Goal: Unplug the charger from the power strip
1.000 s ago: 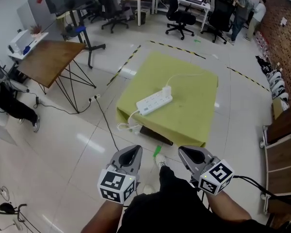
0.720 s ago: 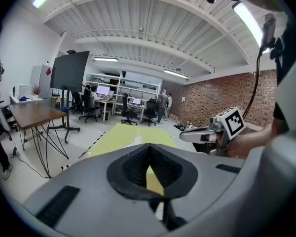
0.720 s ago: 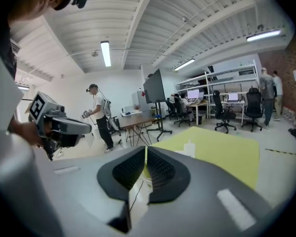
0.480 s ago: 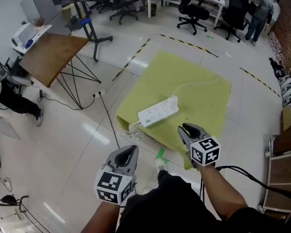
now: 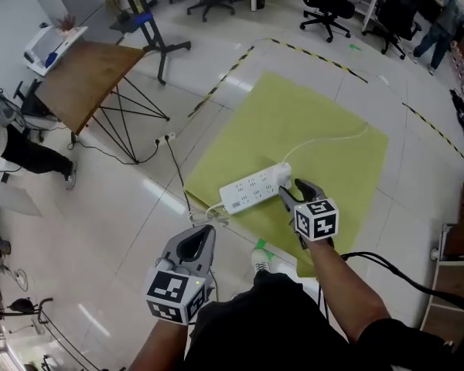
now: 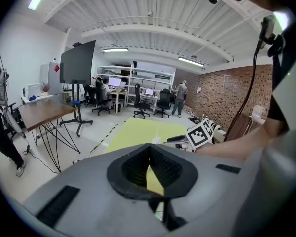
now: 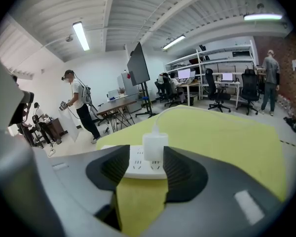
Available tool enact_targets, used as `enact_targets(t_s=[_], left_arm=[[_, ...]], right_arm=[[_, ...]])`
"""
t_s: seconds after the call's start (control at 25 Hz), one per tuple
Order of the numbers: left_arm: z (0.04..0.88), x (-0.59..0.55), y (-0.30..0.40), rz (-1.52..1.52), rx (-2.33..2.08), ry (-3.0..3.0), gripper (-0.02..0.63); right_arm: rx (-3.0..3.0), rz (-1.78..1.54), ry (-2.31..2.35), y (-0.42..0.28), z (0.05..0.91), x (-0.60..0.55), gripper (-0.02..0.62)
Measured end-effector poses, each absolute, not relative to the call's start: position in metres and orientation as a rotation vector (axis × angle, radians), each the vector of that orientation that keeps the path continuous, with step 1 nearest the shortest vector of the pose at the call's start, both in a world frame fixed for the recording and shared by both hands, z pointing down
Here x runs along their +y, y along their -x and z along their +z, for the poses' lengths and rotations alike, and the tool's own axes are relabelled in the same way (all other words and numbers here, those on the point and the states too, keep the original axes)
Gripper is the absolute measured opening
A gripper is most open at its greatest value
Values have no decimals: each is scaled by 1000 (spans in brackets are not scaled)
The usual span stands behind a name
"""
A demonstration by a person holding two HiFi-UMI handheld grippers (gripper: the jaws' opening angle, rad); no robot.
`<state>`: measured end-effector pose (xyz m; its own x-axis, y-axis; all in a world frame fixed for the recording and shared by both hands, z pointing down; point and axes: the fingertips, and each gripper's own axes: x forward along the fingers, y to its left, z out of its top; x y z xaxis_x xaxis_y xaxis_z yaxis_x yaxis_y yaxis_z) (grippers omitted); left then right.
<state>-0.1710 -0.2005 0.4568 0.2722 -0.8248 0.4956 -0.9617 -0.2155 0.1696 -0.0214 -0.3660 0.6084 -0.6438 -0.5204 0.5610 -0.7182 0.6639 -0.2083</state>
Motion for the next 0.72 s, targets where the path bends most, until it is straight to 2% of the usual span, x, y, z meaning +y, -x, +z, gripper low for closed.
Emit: enact_targets(t_s=[0.12, 0.24, 0.56, 0.64, 0.72], left_arm=[[459, -207, 167, 409, -1610, -2088, 6], [466, -206, 163, 414, -1606, -2064, 6], [473, -197, 175, 472, -1614, -2030, 6], [473, -195, 181, 470, -1621, -2012, 6], [473, -196, 186, 460, -1632, -1996, 6]], right_arm=[[-2393, 579, -969, 24, 624, -380, 271], [-2379, 593, -955, 31, 638, -389, 302], [-2338, 581, -974, 46, 652, -406, 304], [-2323, 574, -987, 45, 653, -409, 266], [-2314, 563, -992, 44, 654, -412, 267]])
